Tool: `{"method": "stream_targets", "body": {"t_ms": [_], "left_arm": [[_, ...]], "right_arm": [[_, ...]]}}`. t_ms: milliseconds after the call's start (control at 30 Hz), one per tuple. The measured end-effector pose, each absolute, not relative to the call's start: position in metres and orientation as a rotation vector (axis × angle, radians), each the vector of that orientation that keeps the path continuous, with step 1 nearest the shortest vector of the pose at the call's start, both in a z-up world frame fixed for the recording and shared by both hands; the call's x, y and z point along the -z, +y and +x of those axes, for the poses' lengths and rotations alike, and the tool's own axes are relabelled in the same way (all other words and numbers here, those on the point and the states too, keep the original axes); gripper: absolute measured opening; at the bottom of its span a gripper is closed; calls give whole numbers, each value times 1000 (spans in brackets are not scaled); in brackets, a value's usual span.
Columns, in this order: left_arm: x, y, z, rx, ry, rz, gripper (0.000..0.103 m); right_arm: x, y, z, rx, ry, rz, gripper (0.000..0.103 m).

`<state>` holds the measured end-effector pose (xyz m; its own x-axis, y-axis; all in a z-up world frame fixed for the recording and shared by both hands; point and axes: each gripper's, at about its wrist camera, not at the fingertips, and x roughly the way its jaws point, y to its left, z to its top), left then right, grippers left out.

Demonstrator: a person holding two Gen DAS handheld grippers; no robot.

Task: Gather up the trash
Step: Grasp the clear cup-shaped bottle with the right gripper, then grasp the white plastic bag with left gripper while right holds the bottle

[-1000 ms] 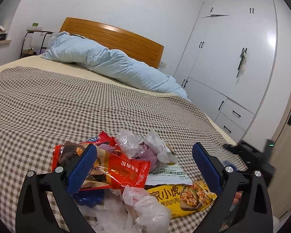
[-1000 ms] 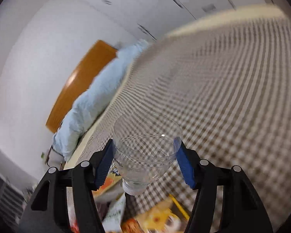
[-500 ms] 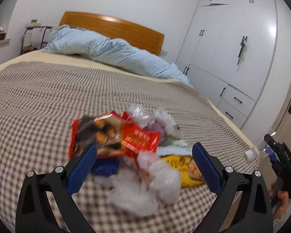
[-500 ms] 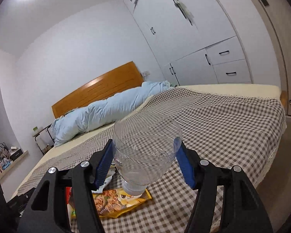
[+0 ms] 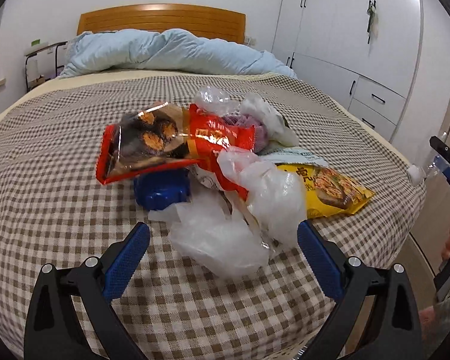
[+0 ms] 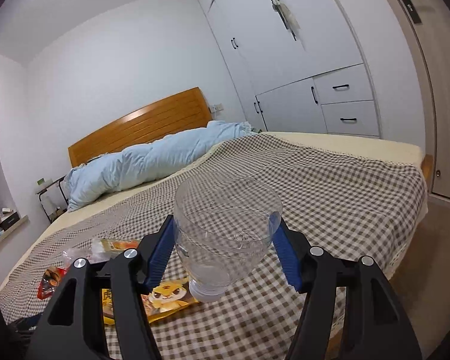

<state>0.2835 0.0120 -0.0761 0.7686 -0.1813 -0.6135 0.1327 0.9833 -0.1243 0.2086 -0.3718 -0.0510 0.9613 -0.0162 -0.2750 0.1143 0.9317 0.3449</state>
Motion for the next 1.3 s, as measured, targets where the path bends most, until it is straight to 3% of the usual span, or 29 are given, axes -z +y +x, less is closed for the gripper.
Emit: {"method": "stream_targets", "body": {"t_ms": [200, 233, 300, 367, 567, 667, 1033, 1300], "left_arm": [[77, 20, 296, 144, 708, -117, 95], [77, 21, 297, 147, 711, -127, 91], [75, 22, 299, 161, 720, -133, 77], [75, 19, 297, 175, 735, -123, 53], [79, 19, 291, 198, 780, -143, 16], [75, 25, 284, 207, 766, -161, 7], [15, 39, 235, 215, 507, -135, 4], [-10, 33, 197, 278, 431, -112, 4]], "right_arm": [[53, -371, 211, 79, 287, 358, 62], [54, -371, 212, 79, 290, 357, 62], [55, -369, 213, 77, 296, 354, 62], [56, -367, 214, 75, 301, 351, 62], [56, -362, 214, 68, 303, 337, 62], [56, -360, 214, 65, 304, 328, 62], [56, -346, 209, 48, 296, 301, 62], [47, -324, 183, -45, 241, 222, 62]]}}
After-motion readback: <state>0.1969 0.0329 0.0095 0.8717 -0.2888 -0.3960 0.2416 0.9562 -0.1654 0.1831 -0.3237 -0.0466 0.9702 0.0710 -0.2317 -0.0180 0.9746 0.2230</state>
